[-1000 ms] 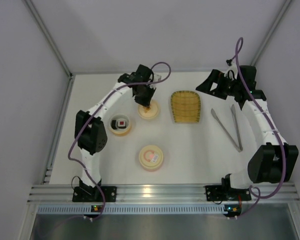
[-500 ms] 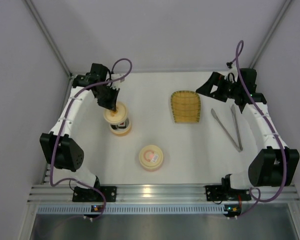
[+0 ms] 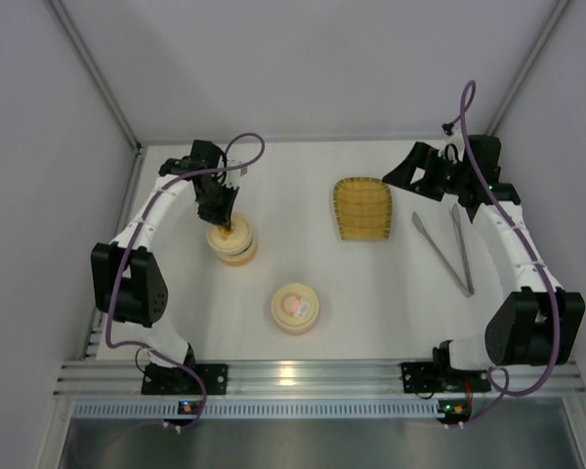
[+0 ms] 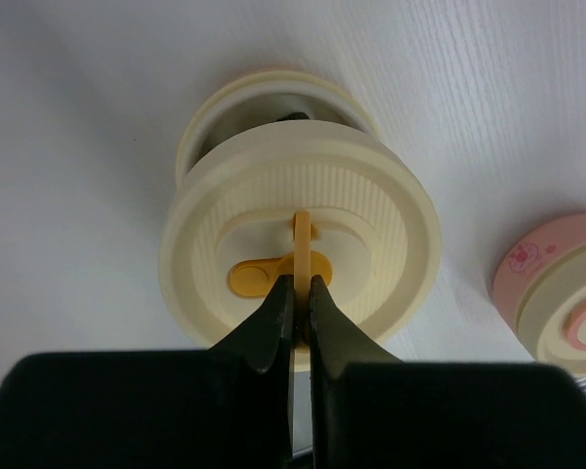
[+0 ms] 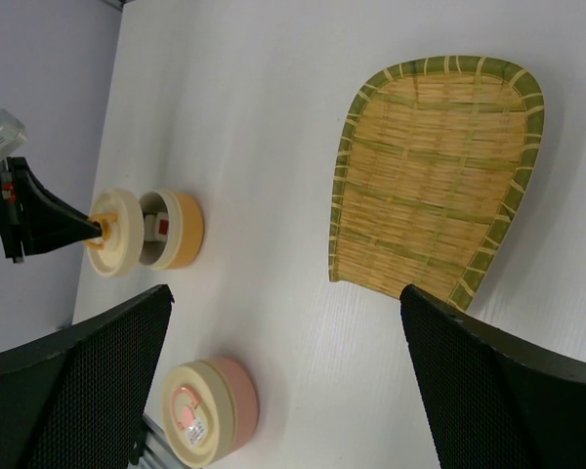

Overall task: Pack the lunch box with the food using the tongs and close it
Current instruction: Close the box lid on the packing box.

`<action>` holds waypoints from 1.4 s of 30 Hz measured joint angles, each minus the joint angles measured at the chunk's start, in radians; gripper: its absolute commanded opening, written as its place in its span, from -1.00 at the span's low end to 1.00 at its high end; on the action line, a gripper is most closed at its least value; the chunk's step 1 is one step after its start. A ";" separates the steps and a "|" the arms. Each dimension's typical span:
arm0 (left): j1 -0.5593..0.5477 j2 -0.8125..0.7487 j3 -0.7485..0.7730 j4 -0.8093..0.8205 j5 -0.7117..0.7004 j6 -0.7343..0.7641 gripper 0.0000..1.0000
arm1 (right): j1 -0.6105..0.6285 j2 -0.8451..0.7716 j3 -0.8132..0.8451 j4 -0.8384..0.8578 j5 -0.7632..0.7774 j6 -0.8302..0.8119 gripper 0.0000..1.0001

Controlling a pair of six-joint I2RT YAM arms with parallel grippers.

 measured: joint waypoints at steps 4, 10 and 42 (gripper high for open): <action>0.000 0.032 0.000 0.038 -0.017 -0.016 -1.00 | 0.000 0.000 0.000 0.000 0.000 0.000 0.99; 0.000 0.050 -0.003 0.068 -0.029 -0.031 -1.00 | 0.000 0.000 0.000 0.000 0.004 0.000 0.99; 0.002 0.108 -0.069 0.140 -0.022 -0.058 -0.97 | 0.000 0.000 -0.005 0.003 0.004 0.000 0.99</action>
